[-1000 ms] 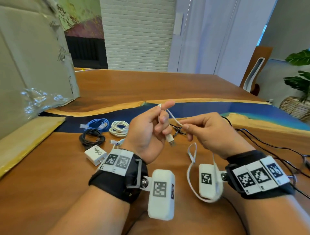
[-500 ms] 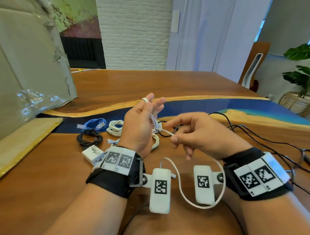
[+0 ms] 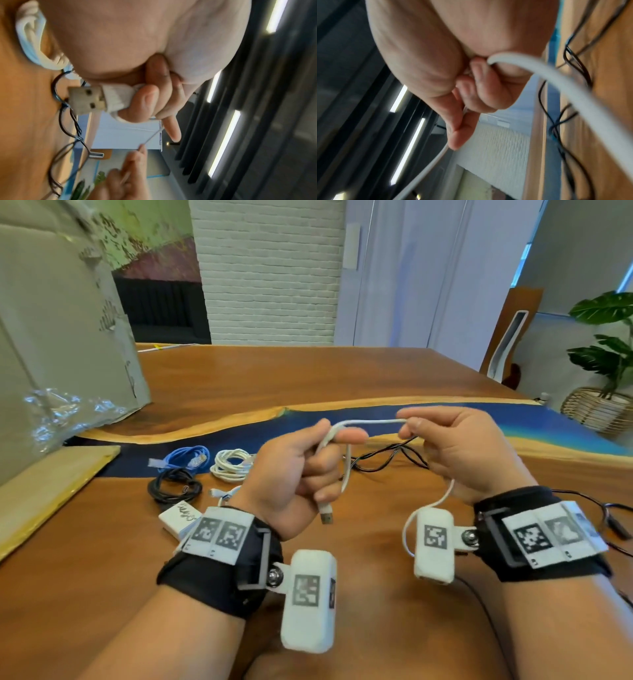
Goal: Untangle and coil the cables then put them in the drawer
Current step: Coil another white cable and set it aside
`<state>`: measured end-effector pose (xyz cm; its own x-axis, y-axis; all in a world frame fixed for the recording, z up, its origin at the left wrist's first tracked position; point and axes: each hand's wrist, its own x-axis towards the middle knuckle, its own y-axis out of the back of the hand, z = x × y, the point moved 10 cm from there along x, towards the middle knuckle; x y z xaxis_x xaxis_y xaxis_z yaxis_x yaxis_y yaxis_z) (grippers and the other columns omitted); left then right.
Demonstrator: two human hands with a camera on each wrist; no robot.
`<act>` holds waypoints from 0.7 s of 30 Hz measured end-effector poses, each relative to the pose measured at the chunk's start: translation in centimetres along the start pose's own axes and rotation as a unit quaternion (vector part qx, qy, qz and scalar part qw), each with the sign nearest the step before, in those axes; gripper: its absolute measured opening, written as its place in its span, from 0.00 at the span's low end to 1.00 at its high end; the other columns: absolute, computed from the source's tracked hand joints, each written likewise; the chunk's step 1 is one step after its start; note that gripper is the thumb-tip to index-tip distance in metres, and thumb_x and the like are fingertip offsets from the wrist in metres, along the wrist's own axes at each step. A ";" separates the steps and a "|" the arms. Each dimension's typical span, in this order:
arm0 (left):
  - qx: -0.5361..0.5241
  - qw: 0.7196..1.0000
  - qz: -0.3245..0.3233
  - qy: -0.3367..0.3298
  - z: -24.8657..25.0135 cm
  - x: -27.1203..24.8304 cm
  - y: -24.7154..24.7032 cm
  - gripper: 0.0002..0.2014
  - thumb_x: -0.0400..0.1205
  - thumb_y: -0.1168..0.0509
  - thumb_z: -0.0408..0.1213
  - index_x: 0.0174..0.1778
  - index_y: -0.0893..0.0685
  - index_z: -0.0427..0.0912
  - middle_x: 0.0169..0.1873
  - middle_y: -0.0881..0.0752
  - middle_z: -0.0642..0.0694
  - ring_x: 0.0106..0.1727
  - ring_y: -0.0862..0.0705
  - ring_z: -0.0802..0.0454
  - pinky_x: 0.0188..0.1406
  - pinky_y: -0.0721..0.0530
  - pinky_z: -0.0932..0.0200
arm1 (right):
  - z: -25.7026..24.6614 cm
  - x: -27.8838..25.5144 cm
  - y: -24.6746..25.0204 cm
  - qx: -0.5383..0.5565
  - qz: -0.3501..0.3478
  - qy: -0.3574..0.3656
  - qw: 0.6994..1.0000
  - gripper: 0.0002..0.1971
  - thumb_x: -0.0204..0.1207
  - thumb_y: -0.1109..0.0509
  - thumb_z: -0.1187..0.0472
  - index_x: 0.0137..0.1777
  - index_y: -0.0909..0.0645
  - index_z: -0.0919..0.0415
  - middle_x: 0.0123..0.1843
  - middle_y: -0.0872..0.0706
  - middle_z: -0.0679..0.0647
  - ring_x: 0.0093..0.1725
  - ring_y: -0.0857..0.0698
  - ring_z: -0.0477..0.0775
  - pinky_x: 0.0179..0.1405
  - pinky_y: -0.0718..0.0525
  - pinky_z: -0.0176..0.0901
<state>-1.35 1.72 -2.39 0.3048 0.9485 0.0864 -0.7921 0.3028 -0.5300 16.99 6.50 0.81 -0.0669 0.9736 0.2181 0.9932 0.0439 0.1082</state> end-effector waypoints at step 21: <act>0.324 0.926 0.150 -0.126 3.1 0.0 2.6 0.14 0.93 0.44 0.32 0.65 0.15 0.31 0.42 0.08 0.59 0.37 0.11 0.46 0.36 0.13 0.40 | -1.1 -2.9 -7.9 -0.002 -0.189 0.011 0.982 0.07 0.83 0.29 0.67 0.51 0.08 0.63 0.27 0.20 0.59 0.17 0.33 0.49 0.15 0.39 0.36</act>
<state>-5.06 2.76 -1.16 -0.0478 0.9658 0.2548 -0.9969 -0.0621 0.0484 9.27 3.04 0.41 -0.4321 0.8830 0.1835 0.8970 0.3998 0.1884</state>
